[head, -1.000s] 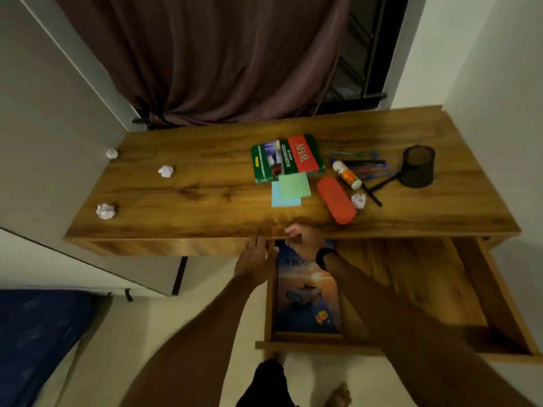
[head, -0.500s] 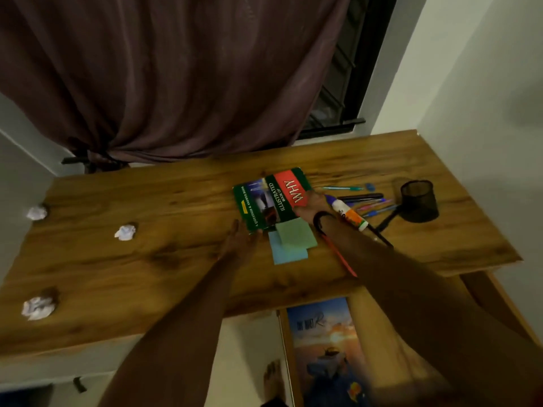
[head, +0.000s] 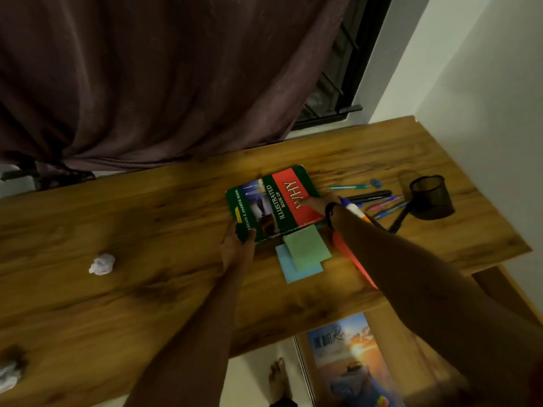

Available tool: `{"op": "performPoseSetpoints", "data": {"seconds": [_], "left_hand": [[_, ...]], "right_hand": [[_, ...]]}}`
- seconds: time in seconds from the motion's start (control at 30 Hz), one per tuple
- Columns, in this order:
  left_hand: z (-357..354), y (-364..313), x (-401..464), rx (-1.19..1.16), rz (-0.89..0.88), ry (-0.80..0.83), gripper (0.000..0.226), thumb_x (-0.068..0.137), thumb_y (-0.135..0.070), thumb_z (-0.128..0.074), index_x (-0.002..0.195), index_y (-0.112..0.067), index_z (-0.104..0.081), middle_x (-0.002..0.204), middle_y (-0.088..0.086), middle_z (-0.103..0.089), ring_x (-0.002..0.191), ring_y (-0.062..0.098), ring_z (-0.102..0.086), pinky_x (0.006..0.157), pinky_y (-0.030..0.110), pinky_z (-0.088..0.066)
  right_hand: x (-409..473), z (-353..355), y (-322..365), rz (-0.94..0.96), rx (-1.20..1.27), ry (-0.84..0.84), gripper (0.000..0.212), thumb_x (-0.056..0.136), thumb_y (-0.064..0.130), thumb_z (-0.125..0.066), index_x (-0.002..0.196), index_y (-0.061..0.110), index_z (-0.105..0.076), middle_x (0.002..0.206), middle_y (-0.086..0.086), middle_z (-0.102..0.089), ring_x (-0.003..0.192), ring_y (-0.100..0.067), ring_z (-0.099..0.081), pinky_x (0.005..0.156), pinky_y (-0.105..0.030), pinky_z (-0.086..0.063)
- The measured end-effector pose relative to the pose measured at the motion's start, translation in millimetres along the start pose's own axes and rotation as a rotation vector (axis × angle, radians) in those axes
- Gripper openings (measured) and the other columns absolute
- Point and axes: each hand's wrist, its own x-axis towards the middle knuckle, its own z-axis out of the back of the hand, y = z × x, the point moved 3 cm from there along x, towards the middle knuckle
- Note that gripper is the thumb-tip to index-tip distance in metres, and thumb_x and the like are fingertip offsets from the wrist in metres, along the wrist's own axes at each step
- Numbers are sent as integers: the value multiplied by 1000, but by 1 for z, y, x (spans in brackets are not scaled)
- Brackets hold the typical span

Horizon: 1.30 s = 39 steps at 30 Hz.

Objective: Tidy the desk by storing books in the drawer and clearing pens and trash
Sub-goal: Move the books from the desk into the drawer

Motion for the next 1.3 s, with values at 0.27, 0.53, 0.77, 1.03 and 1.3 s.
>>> {"op": "performPoseSetpoints", "data": {"seconds": [0.27, 0.53, 0.77, 1.03, 1.3], "left_hand": [[2, -7, 0, -281, 350, -177, 97, 72, -61, -69, 145, -9, -31, 147, 15, -38, 133, 33, -41, 100, 36, -39], [-34, -59, -61, -929, 477, 164, 47, 85, -25, -68, 127, -9, -52, 126, 16, -62, 103, 28, -64, 71, 34, -54], [-53, -85, -148, -1052, 294, 355, 41, 96, -10, -51, 136, -5, -46, 128, 18, -58, 113, 32, -57, 100, 49, -44], [-109, -84, -280, -787, 299, 459, 27, 91, -10, -59, 119, -11, -59, 107, 12, -70, 88, 25, -71, 71, 39, -60], [-178, -36, -359, -346, 380, 330, 24, 91, -37, -61, 101, -16, -65, 102, 11, -70, 86, 22, -68, 69, 31, -53]], "right_hand": [[-7, 3, 7, 105, 486, 4, 30, 83, 36, -72, 101, 15, -59, 102, -8, -71, 92, -25, -68, 86, -47, -55], [-101, 27, -65, 297, 646, 350, 48, 76, -19, -63, 115, 8, -62, 114, -13, -70, 111, -33, -63, 88, -45, -55], [-133, 96, -147, 287, 830, 585, 34, 88, 16, -64, 120, 8, -57, 109, -10, -72, 102, -35, -63, 87, -40, -54], [-154, 219, -233, 287, 320, 617, 56, 84, 26, -69, 136, 15, -48, 121, -14, -66, 90, -21, -68, 73, -32, -58], [-161, 274, -352, 131, 309, 605, 45, 88, 13, -63, 130, 9, -50, 115, -15, -65, 97, -29, -67, 84, -44, -58]]}}
